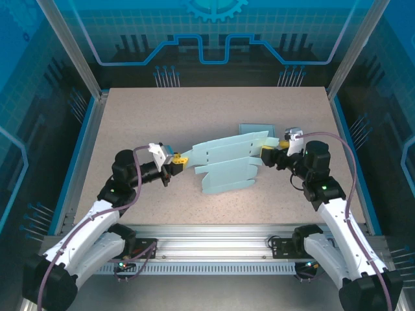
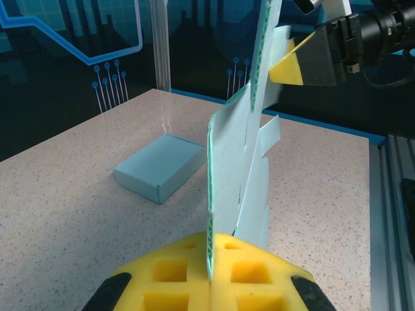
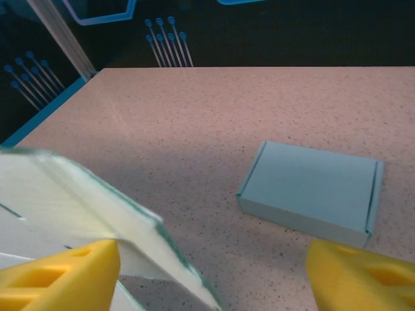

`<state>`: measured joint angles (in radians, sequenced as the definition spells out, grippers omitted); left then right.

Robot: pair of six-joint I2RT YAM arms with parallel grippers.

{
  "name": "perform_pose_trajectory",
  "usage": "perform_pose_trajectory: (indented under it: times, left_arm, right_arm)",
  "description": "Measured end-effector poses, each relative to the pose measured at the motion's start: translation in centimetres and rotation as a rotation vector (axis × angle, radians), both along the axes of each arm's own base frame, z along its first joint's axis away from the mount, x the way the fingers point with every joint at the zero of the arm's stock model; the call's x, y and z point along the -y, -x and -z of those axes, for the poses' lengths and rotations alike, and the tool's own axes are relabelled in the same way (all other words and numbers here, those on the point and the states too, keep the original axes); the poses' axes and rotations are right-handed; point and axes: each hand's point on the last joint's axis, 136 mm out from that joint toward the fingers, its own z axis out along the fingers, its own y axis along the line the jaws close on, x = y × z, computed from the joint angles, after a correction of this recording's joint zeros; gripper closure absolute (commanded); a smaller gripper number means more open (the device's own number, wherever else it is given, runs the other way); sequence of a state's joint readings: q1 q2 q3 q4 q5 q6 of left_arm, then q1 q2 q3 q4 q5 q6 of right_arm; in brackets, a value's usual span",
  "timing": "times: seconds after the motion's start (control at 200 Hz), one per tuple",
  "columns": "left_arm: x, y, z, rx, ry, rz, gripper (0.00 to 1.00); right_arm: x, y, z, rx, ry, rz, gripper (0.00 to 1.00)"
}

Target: Fold the paper box

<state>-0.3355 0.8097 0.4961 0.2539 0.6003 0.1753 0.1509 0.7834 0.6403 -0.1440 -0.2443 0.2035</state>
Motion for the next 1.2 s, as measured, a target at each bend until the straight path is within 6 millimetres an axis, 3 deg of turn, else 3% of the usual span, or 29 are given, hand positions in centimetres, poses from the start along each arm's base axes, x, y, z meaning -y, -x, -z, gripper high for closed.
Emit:
perform_pose_trajectory:
  times: [0.11, 0.27, 0.48, 0.525, 0.575, 0.645, 0.71, 0.81, 0.895, 1.096, 1.201]
  left_arm:
    - [0.0, 0.0, -0.1, 0.007, -0.004, 0.0, 1.0]
    - [0.0, -0.2, -0.2, 0.007, -0.004, -0.003, 1.0]
    - [0.0, -0.9, 0.3, -0.029, -0.005, -0.019, 1.0]
    - [-0.1, -1.1, 0.4, -0.041, -0.006, -0.032, 0.93]
    - [-0.3, -1.4, 0.3, -0.048, -0.01, -0.054, 0.74]
    - [-0.6, -1.9, -0.1, -0.063, -0.01, -0.09, 0.29]
    - [-1.0, -2.3, -0.6, -0.083, -0.012, -0.119, 0.1]
    - [-1.1, -2.5, -2.0, -0.086, -0.014, -0.136, 0.01]
    - [-1.3, -2.6, -4.0, -0.068, -0.011, -0.15, 0.01]
    - [-1.8, -2.8, -12.2, 0.094, -0.006, -0.174, 0.01]
    - [-0.9, -3.3, -14.6, 0.2, -0.071, -0.121, 0.01]
  right_arm:
    - [-0.6, 0.0, -0.1, 0.011, -0.002, -0.04, 0.55]
    - [-1.5, 0.3, -0.1, 0.018, -0.035, -0.092, 1.0]
    - [-1.8, 0.9, 0.8, 0.011, -0.034, -0.11, 1.0]
    - [-2.0, 1.1, 0.7, 0.016, -0.031, -0.112, 1.0]
    - [-2.2, 1.4, 0.7, 0.02, -0.023, -0.115, 1.0]
    - [-2.7, 1.9, 0.7, 0.027, -0.019, -0.131, 1.0]
    - [-3.4, 2.3, 0.4, 0.038, -0.013, -0.151, 1.0]
    - [-4.5, 3.0, 1.1, 0.018, 0.011, -0.186, 1.0]
    - [-5.2, 3.4, 2.0, -0.003, 0.048, -0.209, 1.0]
    - [-5.9, 3.9, 1.6, -0.009, 0.098, -0.24, 1.0]
    - [-6.3, 3.9, 0.8, 0.01, 0.11, -0.258, 1.0]
